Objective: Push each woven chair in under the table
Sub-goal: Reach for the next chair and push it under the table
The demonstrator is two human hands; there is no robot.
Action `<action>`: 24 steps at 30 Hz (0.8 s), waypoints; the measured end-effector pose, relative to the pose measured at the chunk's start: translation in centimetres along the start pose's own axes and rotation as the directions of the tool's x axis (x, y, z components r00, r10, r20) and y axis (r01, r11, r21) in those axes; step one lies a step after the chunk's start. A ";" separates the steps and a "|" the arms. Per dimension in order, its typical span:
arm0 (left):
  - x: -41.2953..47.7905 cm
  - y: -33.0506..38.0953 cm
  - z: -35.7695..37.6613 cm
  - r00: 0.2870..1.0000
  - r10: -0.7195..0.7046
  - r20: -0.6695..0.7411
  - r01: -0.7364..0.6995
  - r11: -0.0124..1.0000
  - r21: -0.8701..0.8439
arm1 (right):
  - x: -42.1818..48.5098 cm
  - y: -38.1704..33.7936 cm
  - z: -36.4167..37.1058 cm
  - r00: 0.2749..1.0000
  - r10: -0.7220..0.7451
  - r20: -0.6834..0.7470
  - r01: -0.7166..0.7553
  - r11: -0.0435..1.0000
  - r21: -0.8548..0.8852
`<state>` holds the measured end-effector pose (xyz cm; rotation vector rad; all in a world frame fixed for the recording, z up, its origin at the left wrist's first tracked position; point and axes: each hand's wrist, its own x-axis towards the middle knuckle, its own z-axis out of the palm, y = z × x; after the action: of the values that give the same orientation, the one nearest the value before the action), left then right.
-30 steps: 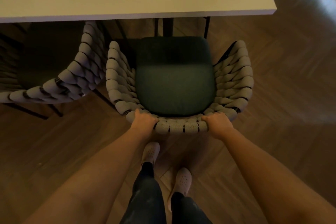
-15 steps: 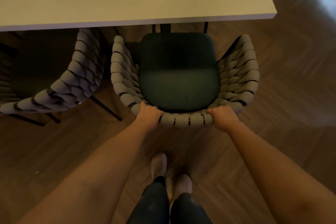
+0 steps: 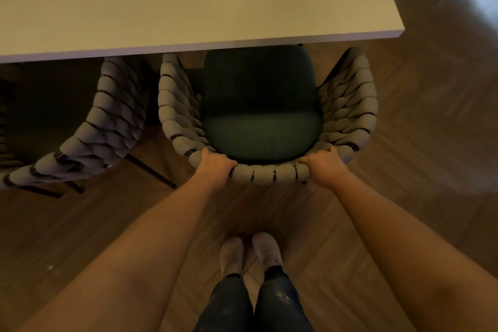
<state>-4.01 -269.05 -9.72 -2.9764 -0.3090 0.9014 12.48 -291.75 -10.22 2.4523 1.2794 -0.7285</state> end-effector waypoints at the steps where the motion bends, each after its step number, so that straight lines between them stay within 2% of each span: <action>1: 0.3 0.1 -0.3 1.000 0.002 -0.003 -0.002 1.000 -0.005 | 0.3 0.4 -0.1 1.000 -0.001 -0.004 0.001 1.000 0.001; 24: 2.8 -0.2 -2.4 0.999 -0.028 0.042 0.027 0.999 0.023 | 3.0 2.7 -2.5 0.993 -0.098 0.059 0.103 0.991 -0.083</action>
<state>-0.47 -268.17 -9.26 -2.9289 -0.3374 0.9599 16.91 -290.08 -9.81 2.2981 1.3923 -0.7442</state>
